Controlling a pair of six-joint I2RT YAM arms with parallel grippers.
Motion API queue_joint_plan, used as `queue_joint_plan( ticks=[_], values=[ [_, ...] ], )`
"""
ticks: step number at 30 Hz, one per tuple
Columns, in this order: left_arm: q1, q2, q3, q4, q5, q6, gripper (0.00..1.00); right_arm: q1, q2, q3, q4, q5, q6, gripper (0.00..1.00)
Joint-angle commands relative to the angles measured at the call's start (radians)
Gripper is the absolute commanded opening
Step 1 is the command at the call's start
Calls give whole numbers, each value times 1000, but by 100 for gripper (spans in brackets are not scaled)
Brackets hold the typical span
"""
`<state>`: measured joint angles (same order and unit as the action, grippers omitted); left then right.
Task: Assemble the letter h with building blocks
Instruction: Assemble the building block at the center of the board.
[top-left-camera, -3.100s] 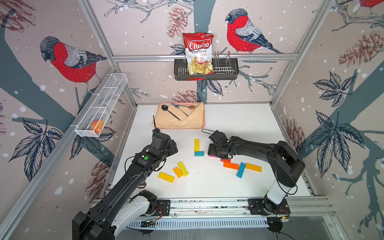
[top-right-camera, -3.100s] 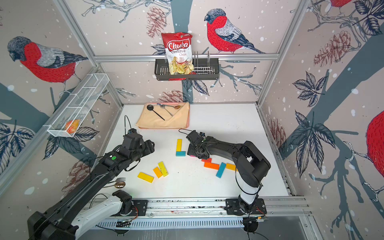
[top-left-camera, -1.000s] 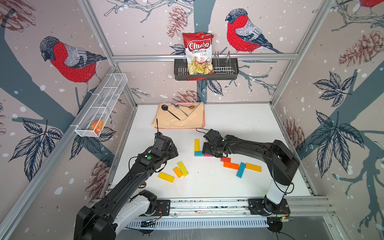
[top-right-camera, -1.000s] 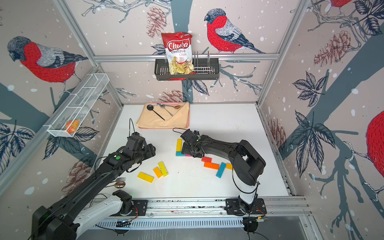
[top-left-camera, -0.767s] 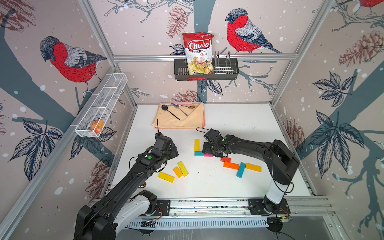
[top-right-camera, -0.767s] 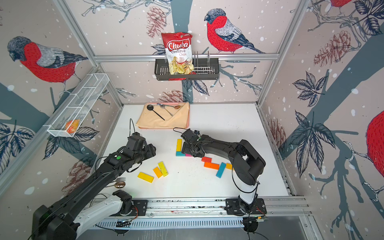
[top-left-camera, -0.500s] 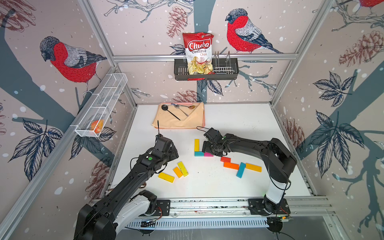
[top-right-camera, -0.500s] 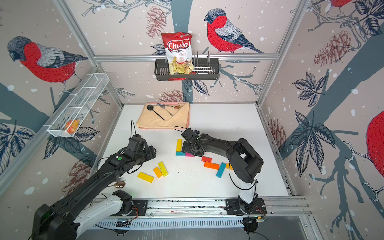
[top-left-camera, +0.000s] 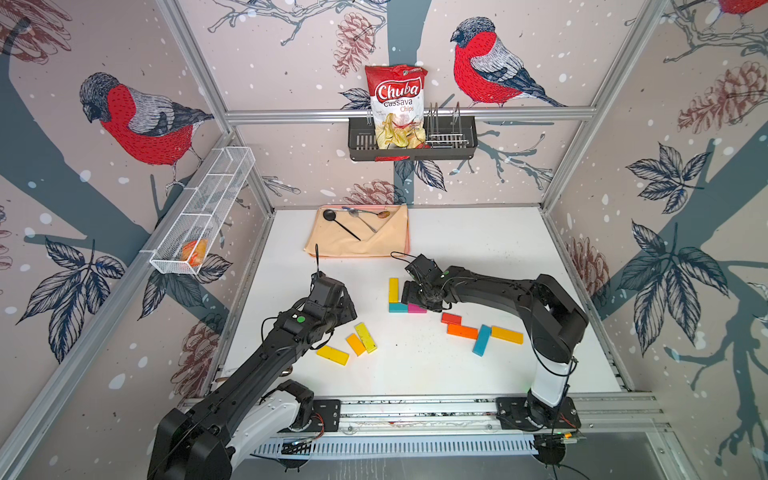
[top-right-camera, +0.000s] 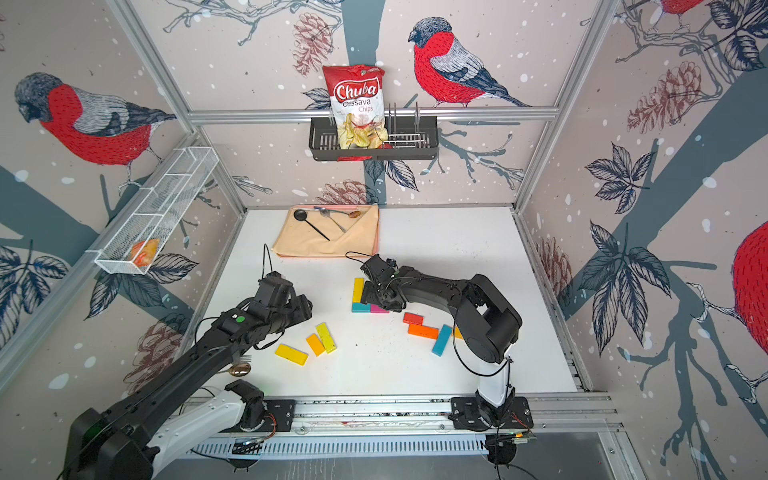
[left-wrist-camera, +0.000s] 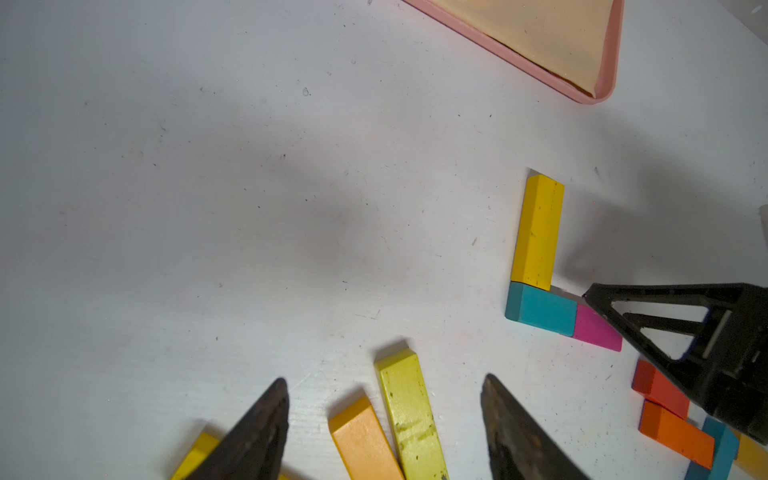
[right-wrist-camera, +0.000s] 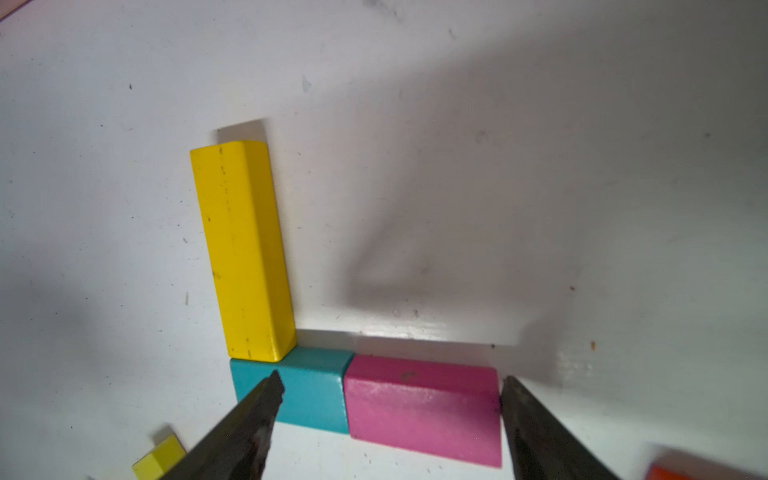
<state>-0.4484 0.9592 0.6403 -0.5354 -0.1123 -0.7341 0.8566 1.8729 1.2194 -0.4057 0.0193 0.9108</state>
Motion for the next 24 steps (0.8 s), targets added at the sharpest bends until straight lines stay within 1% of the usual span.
queue_joint_plan(
  ticks=[1,4,7,10,13,15,17,22,24],
  values=[
    [2,0,-2,10,-8,-4,72,-5,2,8,-15,12,-8,84],
    [2,3,-4,6,-1,-4,73,-7,-19,3,-24,33,-6,84],
    [1,14,-13,17,32,6,73,0,-43,17,-53,68,-16,84],
    [-7,43,-29,24,80,-13,69,20,-74,44,-105,125,-26,85],
    [-63,79,-49,45,84,-52,65,37,-108,42,-133,160,-27,85],
    [-134,110,-44,64,67,-81,64,48,-132,25,-137,166,-23,85],
    [-177,147,-34,79,60,-102,63,62,-155,9,-141,172,-18,85],
    [-187,243,-28,104,17,-124,59,79,-208,-39,-140,182,2,85],
    [-186,288,-28,116,27,-124,57,78,-230,-58,-141,186,6,85]
  ],
)
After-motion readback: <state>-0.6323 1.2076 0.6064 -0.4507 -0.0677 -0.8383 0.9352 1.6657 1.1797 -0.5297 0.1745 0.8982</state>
